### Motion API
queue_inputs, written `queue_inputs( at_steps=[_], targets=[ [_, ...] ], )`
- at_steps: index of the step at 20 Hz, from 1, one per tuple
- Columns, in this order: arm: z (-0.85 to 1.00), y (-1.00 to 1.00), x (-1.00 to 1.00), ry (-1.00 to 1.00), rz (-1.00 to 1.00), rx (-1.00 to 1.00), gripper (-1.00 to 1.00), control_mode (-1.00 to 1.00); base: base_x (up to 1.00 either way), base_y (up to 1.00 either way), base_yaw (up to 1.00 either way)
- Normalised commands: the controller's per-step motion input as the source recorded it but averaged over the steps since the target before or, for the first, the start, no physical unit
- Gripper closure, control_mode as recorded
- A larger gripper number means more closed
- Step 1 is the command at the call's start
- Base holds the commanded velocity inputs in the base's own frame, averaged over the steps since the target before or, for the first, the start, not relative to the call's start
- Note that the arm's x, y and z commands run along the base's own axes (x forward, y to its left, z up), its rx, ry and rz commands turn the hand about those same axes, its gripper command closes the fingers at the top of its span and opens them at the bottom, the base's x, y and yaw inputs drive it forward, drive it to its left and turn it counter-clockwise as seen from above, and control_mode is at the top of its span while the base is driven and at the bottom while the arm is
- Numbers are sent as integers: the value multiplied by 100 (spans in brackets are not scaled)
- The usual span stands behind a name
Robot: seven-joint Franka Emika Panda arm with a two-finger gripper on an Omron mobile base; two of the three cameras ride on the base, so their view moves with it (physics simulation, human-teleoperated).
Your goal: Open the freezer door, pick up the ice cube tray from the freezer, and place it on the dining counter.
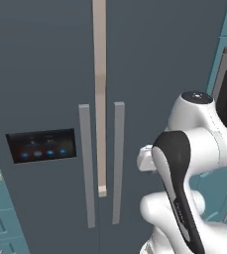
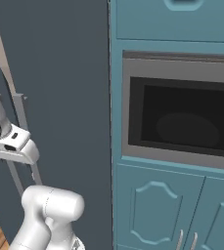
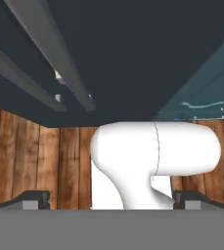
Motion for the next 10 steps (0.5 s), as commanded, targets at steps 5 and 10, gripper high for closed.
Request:
queue_inputs(
  at_steps=[5, 10],
  targets=[
    [0, 70, 0, -6, 0, -3, -100, -100, 0, 0, 0],
    [0, 55, 0, -15, 0, 0, -100, -100, 0, 0, 0]
  ],
)
